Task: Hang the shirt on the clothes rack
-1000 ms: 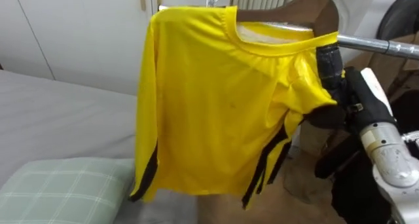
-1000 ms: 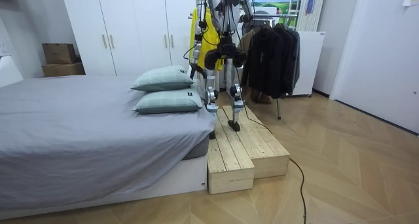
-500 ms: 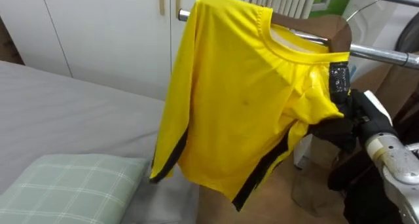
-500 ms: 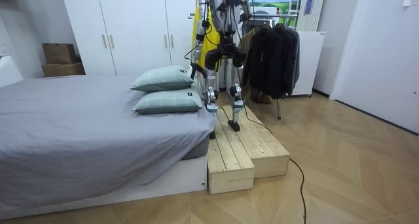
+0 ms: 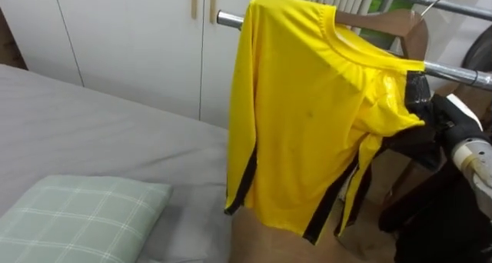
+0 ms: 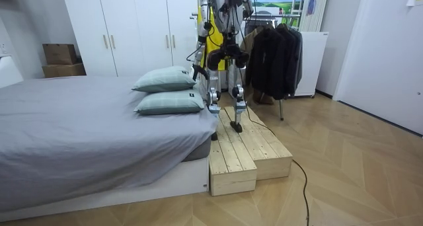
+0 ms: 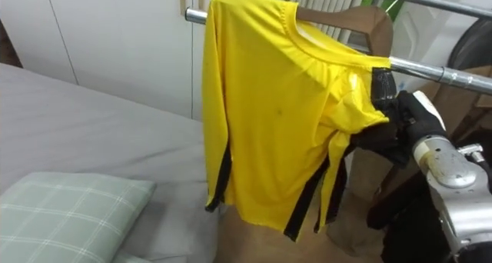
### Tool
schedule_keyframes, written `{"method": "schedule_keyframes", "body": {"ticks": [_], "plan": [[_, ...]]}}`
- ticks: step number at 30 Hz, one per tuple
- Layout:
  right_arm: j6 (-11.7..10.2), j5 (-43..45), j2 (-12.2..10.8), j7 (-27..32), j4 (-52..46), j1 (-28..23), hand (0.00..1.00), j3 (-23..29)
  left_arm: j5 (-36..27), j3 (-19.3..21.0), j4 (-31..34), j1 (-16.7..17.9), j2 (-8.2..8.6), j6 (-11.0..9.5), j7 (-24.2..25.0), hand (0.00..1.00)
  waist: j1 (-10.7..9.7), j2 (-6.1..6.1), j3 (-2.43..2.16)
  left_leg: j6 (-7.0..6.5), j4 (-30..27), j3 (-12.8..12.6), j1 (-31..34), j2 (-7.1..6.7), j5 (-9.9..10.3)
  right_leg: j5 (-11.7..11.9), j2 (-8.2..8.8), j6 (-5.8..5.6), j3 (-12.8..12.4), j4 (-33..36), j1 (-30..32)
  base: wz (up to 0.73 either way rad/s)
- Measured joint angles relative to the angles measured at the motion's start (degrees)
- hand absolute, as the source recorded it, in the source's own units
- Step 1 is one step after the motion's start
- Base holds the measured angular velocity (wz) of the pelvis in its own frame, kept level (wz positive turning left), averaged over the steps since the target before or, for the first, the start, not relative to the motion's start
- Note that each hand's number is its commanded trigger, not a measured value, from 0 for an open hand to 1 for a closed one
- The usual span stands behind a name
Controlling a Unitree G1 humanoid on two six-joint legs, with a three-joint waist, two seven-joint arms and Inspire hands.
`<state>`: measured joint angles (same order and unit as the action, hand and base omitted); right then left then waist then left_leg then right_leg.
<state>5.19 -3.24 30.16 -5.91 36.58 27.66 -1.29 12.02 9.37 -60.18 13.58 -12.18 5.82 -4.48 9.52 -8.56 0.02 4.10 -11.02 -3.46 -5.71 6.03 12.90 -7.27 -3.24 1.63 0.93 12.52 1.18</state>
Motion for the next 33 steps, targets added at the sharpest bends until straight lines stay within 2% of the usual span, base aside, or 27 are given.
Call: {"method": "schedule_keyframes", "body": {"ticks": [4, 9, 17, 22, 24, 28, 33], "plan": [[-1.7, 3.0, 0.7, -0.5, 3.2, 0.0, 1.0, 0.0, 1.2, 0.0, 0.7, 0.3, 0.0, -0.2, 0.0, 0.0, 0.3, -0.35, -0.14, 0.0, -0.3, 0.6, -0.1, -0.24, 0.0, -0.3, 0.26, 0.04, 0.5, 0.2, -0.1, 0.08], [-2.2, 5.7, 0.9, -1.7, 6.0, 0.0, 1.0, 0.0, 1.3, 0.0, 2.1, 1.0, -0.03, -1.0, 0.1, 0.0, 0.2, -0.62, -0.08, -0.14, -0.4, 1.5, 0.0, -0.58, -0.2, -0.3, 0.63, 0.03, 1.2, 0.2, -0.4, 0.08], [-2.8, 6.0, 0.9, -3.6, 10.9, 0.0, 1.0, -0.4, 2.6, 0.0, 2.7, 0.8, -0.11, -0.9, 0.1, 0.0, 1.0, -0.57, 0.18, -0.13, 0.1, 2.0, 0.0, -0.7, -0.2, -0.3, 0.78, 0.02, 1.8, 0.2, -0.7, 0.03], [-4.7, 6.3, 0.9, -4.6, 14.4, 0.0, 1.0, -2.3, 2.6, -0.7, 2.7, 0.5, -0.23, -0.9, 0.1, 0.0, 1.3, -0.41, 0.35, -0.09, 0.3, 2.0, 0.2, -0.68, -0.2, -0.3, 0.76, 0.02, 1.8, 0.1, -0.4, 0.0], [-4.7, 6.3, 0.9, -5.4, 17.2, 0.0, 1.0, -4.1, 2.6, -1.3, 2.7, 0.2, -0.46, -0.9, 0.1, 0.0, 1.7, -0.51, 0.44, -0.09, 0.2, 2.0, 0.6, -0.69, -0.2, -0.4, 0.77, -0.01, 1.8, 0.1, -0.1, 0.0], [-3.0, 7.5, 0.3, -8.2, 21.5, 0.0, 1.0, -7.9, 2.6, -2.7, 2.7, -1.4, -0.61, -1.1, 0.3, 0.0, 2.8, -0.52, 1.21, -0.09, -0.3, 2.1, 1.5, -0.69, -0.2, -0.3, 0.8, 0.0, 2.0, 0.2, 0.9, 0.0], [-2.6, 7.5, 0.3, -10.1, 22.3, -0.1, 1.0, -8.8, 2.6, -2.9, 2.7, -2.3, -0.85, -1.2, 1.2, 0.0, 3.6, -0.29, 1.22, -0.1, -0.4, 2.1, 2.6, -0.46, -0.2, -0.3, 0.57, 0.05, 1.9, 0.0, 1.8, 0.0]]}}
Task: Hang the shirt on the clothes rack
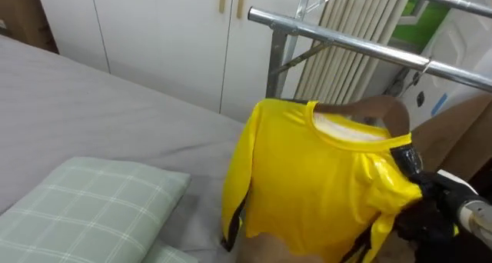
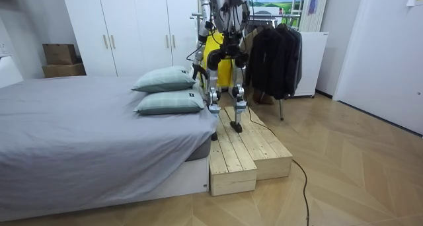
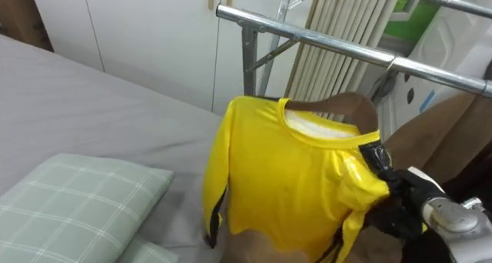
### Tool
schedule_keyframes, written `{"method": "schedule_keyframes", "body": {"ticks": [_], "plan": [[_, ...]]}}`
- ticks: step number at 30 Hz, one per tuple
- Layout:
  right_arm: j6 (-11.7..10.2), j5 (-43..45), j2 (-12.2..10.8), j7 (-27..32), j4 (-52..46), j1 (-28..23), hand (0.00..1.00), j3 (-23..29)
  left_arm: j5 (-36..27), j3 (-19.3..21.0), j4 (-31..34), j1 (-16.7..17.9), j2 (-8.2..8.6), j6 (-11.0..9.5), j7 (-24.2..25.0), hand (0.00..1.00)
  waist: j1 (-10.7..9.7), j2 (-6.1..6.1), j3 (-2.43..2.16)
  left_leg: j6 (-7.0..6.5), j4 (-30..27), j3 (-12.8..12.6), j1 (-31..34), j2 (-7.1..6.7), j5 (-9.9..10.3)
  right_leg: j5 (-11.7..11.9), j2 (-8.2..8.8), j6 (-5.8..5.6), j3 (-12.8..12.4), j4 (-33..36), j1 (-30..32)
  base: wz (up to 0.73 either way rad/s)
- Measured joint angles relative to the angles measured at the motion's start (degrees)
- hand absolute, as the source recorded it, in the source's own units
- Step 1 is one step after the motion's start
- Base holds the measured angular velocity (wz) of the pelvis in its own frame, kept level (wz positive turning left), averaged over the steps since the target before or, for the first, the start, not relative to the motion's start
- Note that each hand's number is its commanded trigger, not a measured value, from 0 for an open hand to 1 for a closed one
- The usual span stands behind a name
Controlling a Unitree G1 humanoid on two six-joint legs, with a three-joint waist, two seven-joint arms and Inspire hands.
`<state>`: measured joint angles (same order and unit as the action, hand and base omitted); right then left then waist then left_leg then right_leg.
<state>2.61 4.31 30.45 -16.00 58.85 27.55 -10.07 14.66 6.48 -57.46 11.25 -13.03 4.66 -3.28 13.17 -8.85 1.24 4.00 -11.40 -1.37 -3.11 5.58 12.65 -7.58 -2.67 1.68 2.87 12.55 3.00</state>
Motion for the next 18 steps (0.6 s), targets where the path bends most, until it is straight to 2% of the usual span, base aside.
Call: {"method": "schedule_keyframes", "body": {"ticks": [5, 7, 12, 16, 18], "plan": [[0.0, 0.5, -0.1, -0.4, 0.0, -0.3, 1.0, -0.1, 0.1, 0.0, -0.2, 0.0, -0.36, 0.0, 0.1, 0.0, 0.4, -0.12, -0.09, 0.0, -0.1, 0.2, 0.0, 0.09, 0.0, 0.0, 0.0, 0.0, 0.9, -0.9, -0.6, 0.02], [0.0, 0.4, -0.6, -0.6, 0.0, -0.3, 1.0, -0.1, 0.1, -0.3, -0.2, 0.0, -0.64, 0.0, 0.2, 0.0, 0.0, -0.16, -0.12, 0.0, -0.2, 0.5, 0.0, 0.14, 0.0, 0.0, 0.13, 0.0, 2.2, -1.0, -0.8, 0.09], [0.0, 0.2, -1.8, -1.1, 0.1, -0.6, 1.0, -0.1, 0.1, -1.4, -0.2, -0.1, -1.15, 0.0, 0.4, 0.0, -0.1, -0.06, -0.13, 0.0, -0.3, 0.9, -0.4, 0.1, 0.0, 0.0, 0.18, 0.0, 2.5, -1.1, -1.5, 0.04], [0.0, 0.3, -2.9, -1.2, 1.1, -1.9, 1.0, 0.0, 0.1, -2.3, -0.2, 0.0, -1.12, 0.1, 0.6, 0.0, -0.1, 0.44, -0.68, 0.01, -0.3, 1.0, -0.7, -0.17, 0.0, 0.0, 0.43, 0.03, 2.7, -1.8, -2.0, 0.03], [0.0, 0.3, -3.1, -1.4, 1.3, -1.9, 1.0, 0.0, 0.1, -2.5, -0.2, 0.0, -1.11, 0.1, 0.6, 0.0, -0.1, 0.77, -0.76, 0.0, -0.2, 1.0, -0.7, -0.2, 0.0, 0.2, 0.45, 0.04, 2.7, -1.8, -2.1, 0.0]]}}
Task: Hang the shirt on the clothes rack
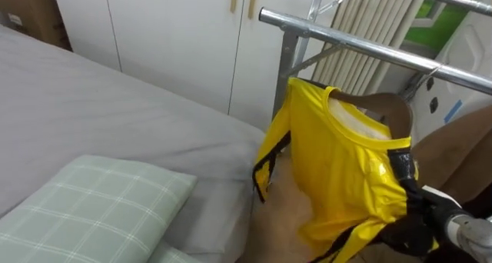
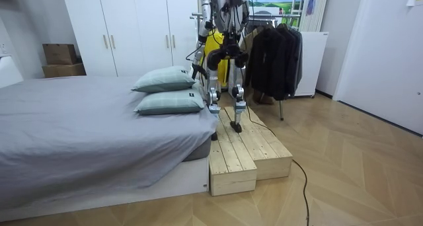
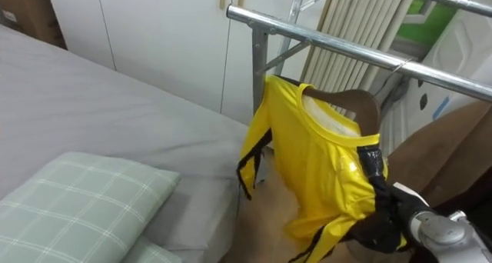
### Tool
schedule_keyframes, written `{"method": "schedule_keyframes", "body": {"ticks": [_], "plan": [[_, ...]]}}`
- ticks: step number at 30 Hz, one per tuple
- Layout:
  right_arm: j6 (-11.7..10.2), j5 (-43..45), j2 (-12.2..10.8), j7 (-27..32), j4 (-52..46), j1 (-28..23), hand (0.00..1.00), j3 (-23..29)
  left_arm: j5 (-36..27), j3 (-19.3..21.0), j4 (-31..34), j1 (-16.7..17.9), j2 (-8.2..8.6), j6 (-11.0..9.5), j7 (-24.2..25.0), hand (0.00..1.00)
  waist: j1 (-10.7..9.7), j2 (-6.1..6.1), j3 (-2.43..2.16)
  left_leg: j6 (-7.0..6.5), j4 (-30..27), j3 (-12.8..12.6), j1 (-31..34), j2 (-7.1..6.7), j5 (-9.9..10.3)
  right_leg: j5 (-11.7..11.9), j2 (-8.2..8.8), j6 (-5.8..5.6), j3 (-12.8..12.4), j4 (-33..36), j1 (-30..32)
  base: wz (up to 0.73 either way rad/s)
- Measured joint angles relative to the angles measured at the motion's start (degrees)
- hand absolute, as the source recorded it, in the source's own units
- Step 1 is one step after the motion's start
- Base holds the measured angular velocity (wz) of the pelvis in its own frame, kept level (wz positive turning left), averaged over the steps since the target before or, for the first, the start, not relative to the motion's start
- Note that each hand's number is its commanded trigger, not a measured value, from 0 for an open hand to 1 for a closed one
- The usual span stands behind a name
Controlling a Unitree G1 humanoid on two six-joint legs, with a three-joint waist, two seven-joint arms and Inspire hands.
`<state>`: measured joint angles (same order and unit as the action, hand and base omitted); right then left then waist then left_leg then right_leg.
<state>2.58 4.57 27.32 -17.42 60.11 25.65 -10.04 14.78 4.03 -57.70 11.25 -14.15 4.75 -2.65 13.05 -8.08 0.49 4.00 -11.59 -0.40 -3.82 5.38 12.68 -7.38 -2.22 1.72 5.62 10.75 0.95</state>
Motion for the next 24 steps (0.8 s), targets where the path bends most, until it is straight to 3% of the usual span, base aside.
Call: {"method": "schedule_keyframes", "body": {"ticks": [9, 24], "plan": [[-0.1, 0.0, -0.1, 0.2, 1.1, 0.0, 1.0, 0.1, 0.0, -0.9, -0.1, 0.2, 0.0, 0.0, -0.1, 0.0, -0.1, 0.62, 0.25, 0.0, 0.3, 0.2, -0.9, 0.02, 0.0, 0.0, -0.04, 0.0, 0.2, 0.1, -1.0, 0.0], [-0.1, 0.0, -0.2, 0.1, 1.1, 0.0, 1.0, 0.1, 0.0, -0.9, -0.2, 0.3, 0.0, 0.0, 0.0, 0.0, -0.1, 0.35, 0.07, -0.01, 0.3, 0.2, -0.9, -0.01, 0.0, 0.0, -0.03, -0.03, 0.1, -0.1, -1.1, 0.0]]}}
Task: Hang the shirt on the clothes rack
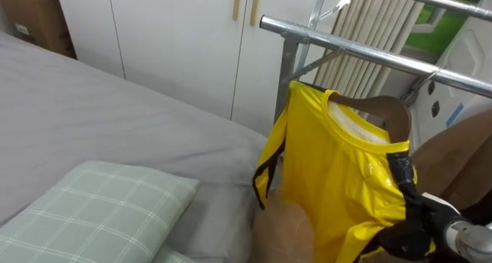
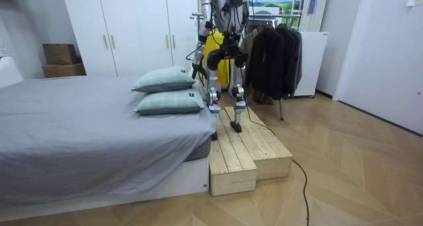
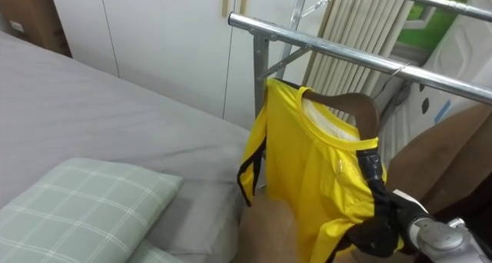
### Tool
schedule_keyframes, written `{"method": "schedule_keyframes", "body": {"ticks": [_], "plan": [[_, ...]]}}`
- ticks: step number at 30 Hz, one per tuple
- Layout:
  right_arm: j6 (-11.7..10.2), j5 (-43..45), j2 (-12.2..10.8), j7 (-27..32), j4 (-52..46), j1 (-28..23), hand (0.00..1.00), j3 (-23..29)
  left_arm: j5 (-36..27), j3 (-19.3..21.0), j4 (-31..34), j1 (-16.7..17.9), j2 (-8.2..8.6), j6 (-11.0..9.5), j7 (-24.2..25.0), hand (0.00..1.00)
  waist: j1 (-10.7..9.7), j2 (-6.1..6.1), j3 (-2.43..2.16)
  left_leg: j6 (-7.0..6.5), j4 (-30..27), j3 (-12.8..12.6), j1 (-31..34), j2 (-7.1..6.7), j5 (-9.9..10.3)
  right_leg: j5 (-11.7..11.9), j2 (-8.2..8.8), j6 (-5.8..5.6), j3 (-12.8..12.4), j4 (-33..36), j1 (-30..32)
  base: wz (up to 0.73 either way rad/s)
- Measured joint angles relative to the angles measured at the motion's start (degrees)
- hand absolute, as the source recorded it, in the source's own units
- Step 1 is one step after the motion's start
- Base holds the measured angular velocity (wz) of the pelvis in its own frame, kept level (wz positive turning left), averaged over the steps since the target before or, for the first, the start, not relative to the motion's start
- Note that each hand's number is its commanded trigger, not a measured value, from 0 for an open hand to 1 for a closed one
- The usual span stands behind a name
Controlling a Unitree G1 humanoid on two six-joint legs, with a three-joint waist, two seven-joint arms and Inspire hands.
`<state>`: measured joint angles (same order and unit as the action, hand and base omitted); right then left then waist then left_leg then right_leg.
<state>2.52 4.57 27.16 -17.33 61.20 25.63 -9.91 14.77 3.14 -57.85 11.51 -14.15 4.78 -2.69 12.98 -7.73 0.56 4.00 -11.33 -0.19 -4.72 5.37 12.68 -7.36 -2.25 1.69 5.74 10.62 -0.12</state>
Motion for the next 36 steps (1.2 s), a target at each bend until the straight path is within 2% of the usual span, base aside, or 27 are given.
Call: {"method": "schedule_keyframes", "body": {"ticks": [6, 7, 8, 10, 11, 12, 29, 36], "plan": [[0.0, 0.0, 0.0, -0.2, 0.0, 0.0, 1.0, 0.2, 1.1, 0.2, 0.0, 0.0, -0.02, 0.0, 1.0, 0.0, 0.0, -0.04, -0.03, 0.0, 0.0, 0.0, 0.1, 0.0, 0.0, 0.0, 0.0, 0.0, 0.0, 0.0, 0.0, 0.0], [0.0, 0.0, 0.0, -0.4, 0.0, 0.0, 0.89, 0.5, 1.1, 0.2, 0.0, 0.0, -0.04, 0.0, 1.1, 0.0, 0.0, -0.04, -0.02, 0.0, 0.0, 0.0, 0.1, 0.0, 0.0, 0.0, 0.0, 0.0, 0.0, 0.0, 0.1, 0.0], [0.0, 0.0, 0.0, -0.4, -0.1, 0.0, 0.59, 0.5, 1.1, 0.2, 0.0, 0.0, -0.05, 0.0, 1.2, 0.0, 0.0, -0.03, -0.02, 0.0, 0.0, 0.0, 0.1, 0.0, 0.0, 0.0, 0.0, 0.0, 0.0, 0.0, 0.1, 0.0], [0.0, 0.0, 0.0, -0.3, -0.1, 0.0, 0.19, 0.5, 1.0, 0.1, 0.0, 0.0, -0.07, 0.1, 1.2, 0.0, 0.0, -0.04, -0.02, 0.0, 0.0, 0.0, 0.1, 0.0, 0.0, 0.0, 0.0, 0.0, 0.0, 0.0, 0.1, 0.0], [0.0, 0.0, 0.0, -0.3, -0.1, 0.0, 0.04, 0.5, 1.0, 0.1, 0.0, 0.0, -0.07, 0.1, 1.2, 0.0, 0.0, -0.05, -0.03, 0.0, 0.0, 0.0, 0.1, 0.0, 0.0, 0.0, 0.0, 0.0, 0.0, 0.0, 0.0, 0.0], [0.1, 0.0, 0.0, -0.3, -0.1, 0.0, 0.0, 0.5, 1.0, 0.1, 0.0, 0.0, -0.07, 0.2, 1.2, 0.0, 0.0, -0.07, -0.04, 0.0, 0.0, 0.0, 0.1, 0.0, 0.0, 0.0, 0.0, 0.0, 0.0, 0.0, 0.0, 0.0], [0.2, 2.4, -0.3, 0.1, -0.2, 0.0, 0.0, 1.3, 1.1, 1.2, 0.0, -0.1, -0.35, 0.3, 3.5, 0.0, -0.2, -0.07, -0.07, -0.01, -0.3, 0.1, 0.0, -0.05, 0.0, 0.0, 0.07, 0.0, 0.1, 0.1, -0.1, 0.0], [1.2, 2.8, -0.3, 0.1, -0.3, 0.0, 0.0, 2.9, 1.1, 1.2, 0.0, -0.1, -0.37, 0.6, 4.3, 0.0, -0.2, 0.02, -0.13, -0.01, -0.3, 0.2, 0.0, -0.09, 0.0, 0.0, 0.1, 0.0, 0.1, 0.2, -0.1, 0.0]]}}
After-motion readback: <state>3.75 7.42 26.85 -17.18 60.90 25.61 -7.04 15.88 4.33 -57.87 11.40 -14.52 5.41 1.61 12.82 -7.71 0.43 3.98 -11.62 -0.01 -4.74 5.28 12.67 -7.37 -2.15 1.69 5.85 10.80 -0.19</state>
